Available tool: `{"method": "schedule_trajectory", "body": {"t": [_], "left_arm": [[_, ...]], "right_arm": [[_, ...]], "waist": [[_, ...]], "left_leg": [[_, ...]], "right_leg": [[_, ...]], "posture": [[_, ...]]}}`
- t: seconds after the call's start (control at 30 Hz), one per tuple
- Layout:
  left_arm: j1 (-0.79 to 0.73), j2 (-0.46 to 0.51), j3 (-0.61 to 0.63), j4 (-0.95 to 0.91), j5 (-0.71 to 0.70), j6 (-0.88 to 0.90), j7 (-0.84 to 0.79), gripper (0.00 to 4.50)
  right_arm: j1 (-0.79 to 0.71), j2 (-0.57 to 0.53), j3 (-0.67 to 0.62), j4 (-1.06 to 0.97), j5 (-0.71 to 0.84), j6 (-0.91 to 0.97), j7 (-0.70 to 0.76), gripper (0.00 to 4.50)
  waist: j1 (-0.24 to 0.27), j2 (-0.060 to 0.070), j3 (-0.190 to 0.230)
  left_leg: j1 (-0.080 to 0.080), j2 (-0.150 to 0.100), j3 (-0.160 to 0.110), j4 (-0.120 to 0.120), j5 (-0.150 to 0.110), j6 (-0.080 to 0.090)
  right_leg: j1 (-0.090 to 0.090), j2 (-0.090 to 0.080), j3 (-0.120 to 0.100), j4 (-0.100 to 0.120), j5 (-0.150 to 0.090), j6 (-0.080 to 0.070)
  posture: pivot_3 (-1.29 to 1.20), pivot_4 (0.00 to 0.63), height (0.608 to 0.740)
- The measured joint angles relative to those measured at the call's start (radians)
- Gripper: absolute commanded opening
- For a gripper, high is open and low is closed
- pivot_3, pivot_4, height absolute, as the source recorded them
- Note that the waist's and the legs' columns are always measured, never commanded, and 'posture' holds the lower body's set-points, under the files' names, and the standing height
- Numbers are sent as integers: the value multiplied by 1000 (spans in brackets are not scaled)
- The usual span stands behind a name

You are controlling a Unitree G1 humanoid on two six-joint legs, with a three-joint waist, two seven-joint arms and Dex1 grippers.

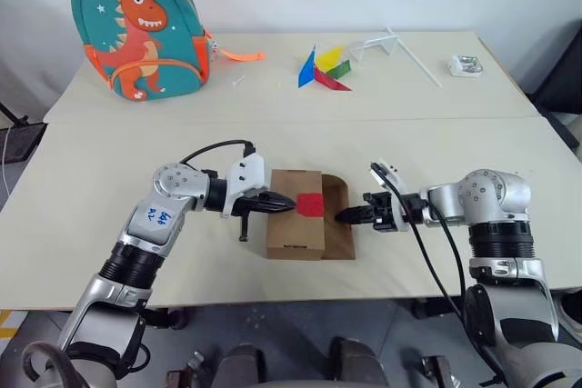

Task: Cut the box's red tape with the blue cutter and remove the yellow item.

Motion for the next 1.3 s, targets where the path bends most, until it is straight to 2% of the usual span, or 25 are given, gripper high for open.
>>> {"method": "schedule_trajectory", "body": {"t": [0.3, 0.47, 0.93, 1.3], "left_arm": [[10, -25, 15, -6, -4, 5, 30, 0], [24, -60, 31, -5, -5, -2, 74, 0], [42, -99, 63, 31, -4, -15, 158, 0], [59, -112, 62, 60, 7, -17, 184, 0]], "right_arm": [[-37, -55, 1, 0, 101, 2, -44, 23], [-83, -125, 16, 0, 190, 1, -83, 23], [-153, -347, 129, 0, 593, 1, -279, 23], [-221, -405, 174, 0, 847, 1, -468, 23]], "waist": [[5, 1, 1], [7, 1, 1], [18, 1, 1], [32, 1, 1]], "left_leg": [[-5, 0, 0, 0, 0, 0], [-7, 0, -1, 1, 0, 0], [-8, 0, -1, 1, 0, 0], [-10, 0, -1, 1, 0, 0]], "right_leg": [[-3, 0, 0, -2, 0, 0], [-4, 0, -2, -3, 0, 0], [-4, 0, -3, -5, 0, 0], [-4, 0, -4, -6, 0, 0]], "posture": [[0, 150, 740], [0, 150, 740], [0, 150, 740], [0, 150, 740]]}}
